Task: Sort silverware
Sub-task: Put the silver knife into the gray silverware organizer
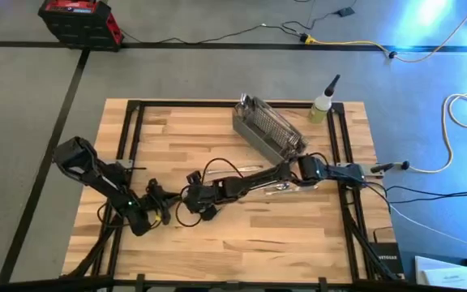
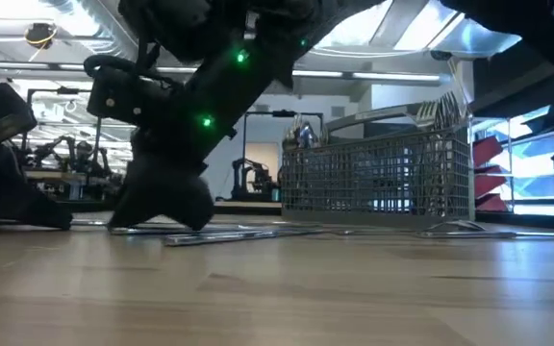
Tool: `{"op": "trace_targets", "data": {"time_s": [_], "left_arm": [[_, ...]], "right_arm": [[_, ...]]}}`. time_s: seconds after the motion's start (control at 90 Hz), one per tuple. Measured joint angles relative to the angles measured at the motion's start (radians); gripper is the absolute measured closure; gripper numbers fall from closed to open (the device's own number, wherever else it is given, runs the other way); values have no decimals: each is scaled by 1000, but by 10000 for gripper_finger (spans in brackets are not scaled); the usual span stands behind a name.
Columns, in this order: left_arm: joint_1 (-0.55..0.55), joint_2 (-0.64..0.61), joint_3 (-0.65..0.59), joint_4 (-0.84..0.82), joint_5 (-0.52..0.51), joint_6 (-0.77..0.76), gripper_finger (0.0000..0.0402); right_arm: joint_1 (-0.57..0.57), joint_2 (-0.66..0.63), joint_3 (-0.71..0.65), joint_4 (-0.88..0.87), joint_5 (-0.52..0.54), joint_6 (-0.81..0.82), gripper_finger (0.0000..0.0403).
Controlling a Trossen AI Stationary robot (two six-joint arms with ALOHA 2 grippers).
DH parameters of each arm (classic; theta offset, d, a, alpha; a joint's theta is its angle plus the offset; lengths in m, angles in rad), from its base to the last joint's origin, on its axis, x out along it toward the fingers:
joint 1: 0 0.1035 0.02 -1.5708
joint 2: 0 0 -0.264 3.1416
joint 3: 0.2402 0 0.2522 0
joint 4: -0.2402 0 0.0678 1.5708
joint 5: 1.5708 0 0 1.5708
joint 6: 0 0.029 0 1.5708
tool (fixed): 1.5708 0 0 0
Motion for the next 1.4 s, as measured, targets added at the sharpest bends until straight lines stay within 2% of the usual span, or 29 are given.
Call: {"op": "trace_targets", "data": {"time_s": [0.289,0.578,0.756,0.944,1.233,1.4], "left_arm": [[4,0,6,3,0,2,357],[4,1,17,11,-8,20,358],[4,1,31,32,-6,51,359],[1,1,50,48,-11,80,359],[1,1,57,38,-60,121,359],[1,1,56,35,-103,124,359]], "right_arm": [[-3,-3,18,-4,-28,20,302],[14,-18,18,-92,78,69,304],[12,-94,15,-133,22,153,304],[11,-131,-6,-132,18,181,304],[13,-169,-7,-224,150,284,304],[23,-208,-23,-277,170,343,305]]}}
